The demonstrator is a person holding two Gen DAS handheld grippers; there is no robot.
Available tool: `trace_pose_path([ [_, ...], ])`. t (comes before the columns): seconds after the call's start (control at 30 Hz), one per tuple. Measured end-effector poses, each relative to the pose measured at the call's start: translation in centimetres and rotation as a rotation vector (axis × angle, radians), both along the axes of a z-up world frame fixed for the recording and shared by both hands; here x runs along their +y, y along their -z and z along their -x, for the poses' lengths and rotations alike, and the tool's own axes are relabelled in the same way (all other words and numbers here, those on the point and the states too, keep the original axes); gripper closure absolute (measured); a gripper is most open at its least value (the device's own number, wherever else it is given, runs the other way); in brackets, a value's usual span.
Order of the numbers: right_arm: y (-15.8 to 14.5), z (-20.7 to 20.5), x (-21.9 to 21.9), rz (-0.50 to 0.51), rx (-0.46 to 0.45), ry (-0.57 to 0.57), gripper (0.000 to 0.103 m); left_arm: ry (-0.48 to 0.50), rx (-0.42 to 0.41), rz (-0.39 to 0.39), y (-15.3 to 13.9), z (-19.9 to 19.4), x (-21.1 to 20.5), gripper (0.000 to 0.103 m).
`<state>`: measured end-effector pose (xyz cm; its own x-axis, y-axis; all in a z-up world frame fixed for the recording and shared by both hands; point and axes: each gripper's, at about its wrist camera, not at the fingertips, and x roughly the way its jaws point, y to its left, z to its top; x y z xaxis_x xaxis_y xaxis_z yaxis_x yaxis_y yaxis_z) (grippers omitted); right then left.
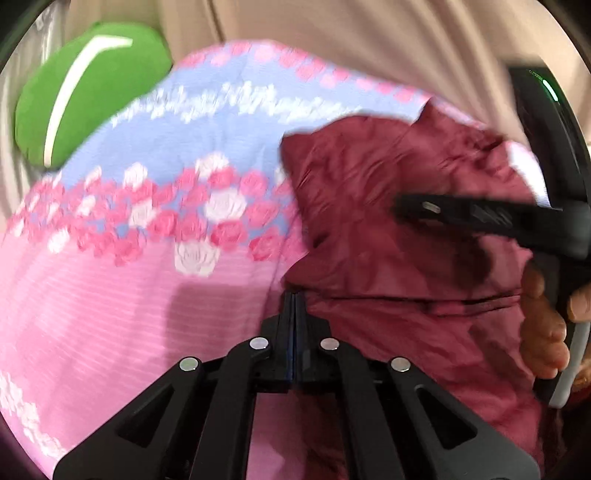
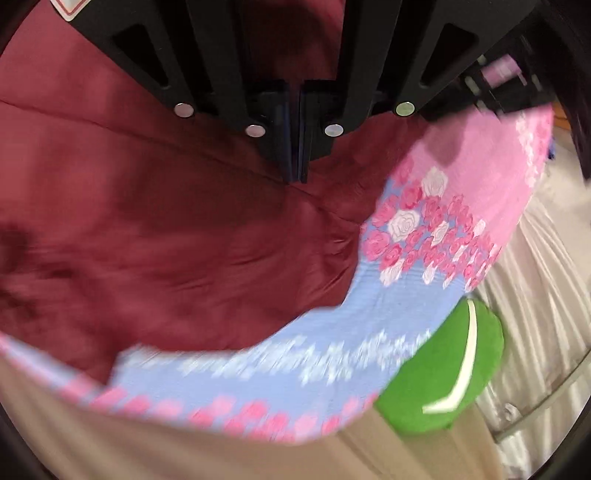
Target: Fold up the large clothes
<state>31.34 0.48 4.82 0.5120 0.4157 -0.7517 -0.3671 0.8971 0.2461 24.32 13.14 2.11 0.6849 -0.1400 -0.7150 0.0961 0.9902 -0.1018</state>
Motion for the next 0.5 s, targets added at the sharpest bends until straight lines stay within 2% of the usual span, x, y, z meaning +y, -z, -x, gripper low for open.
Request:
trace_pose_path([
  [0.07, -1.8, 2.7, -4.6, 0.04, -0.08, 0.056, 0.068, 0.036, -0.049, 0.025, -2.3, 1.3, -0.5, 0.102],
  [0.1, -2.2, 3.9, -7.2, 0.058, -0.108, 0.099, 0.064, 0.054, -0.068, 0.033, -3.1, 1.3, -0.8, 0.102],
  [0.17, -2.5, 6.2, -13.1, 0.106, -0.151, 0.23, 0.062, 0.113, -0.083, 0.047, -4.4, 0.8, -2.4, 0.099],
  [0.23, -1.9, 7.6, -18.8, 0.119, -0.142, 0.368, 0.058, 0.157, -0.057, 0.08, -4.5, -0.5, -4.3, 0.096],
  [0.33, 0.3, 8.9, -27.7, -0.022, -0.036, 0.571, 0.056, 0.165, -0.012, 0.092, -3.2, -3.4, -6.9, 0.096],
  [0.43, 2.4, 9.1, -30.9, -0.075, 0.014, 0.634, 0.056, 0.169, 0.017, 0.085, -1.5, -4.4, -9.2, 0.096],
  [0.5, 3.7, 8.6, -31.3, -0.093, 0.046, 0.613, 0.056, 0.158, 0.056, 0.073, -0.1, -5.3, -10.0, 0.095],
])
